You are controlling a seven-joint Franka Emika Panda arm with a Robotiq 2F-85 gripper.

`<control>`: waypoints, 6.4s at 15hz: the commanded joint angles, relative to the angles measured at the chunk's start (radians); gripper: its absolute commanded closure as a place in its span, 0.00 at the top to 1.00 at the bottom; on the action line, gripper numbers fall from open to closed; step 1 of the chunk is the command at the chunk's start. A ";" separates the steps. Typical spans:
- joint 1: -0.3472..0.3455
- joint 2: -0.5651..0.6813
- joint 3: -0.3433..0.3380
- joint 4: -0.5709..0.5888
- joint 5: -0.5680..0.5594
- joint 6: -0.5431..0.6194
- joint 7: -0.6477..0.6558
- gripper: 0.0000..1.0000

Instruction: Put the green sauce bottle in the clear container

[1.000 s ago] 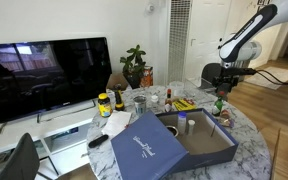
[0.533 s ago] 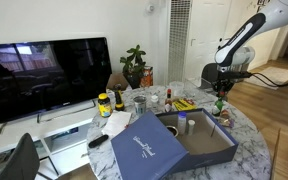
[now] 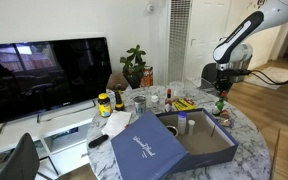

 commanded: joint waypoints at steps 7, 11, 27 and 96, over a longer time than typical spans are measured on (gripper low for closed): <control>0.007 -0.003 -0.010 0.021 -0.031 -0.066 0.013 0.77; 0.007 -0.029 -0.011 -0.023 -0.041 -0.131 0.000 1.00; 0.020 0.002 0.012 -0.008 -0.024 -0.059 -0.009 0.72; -0.143 0.496 0.041 0.959 0.061 -0.451 0.064 0.08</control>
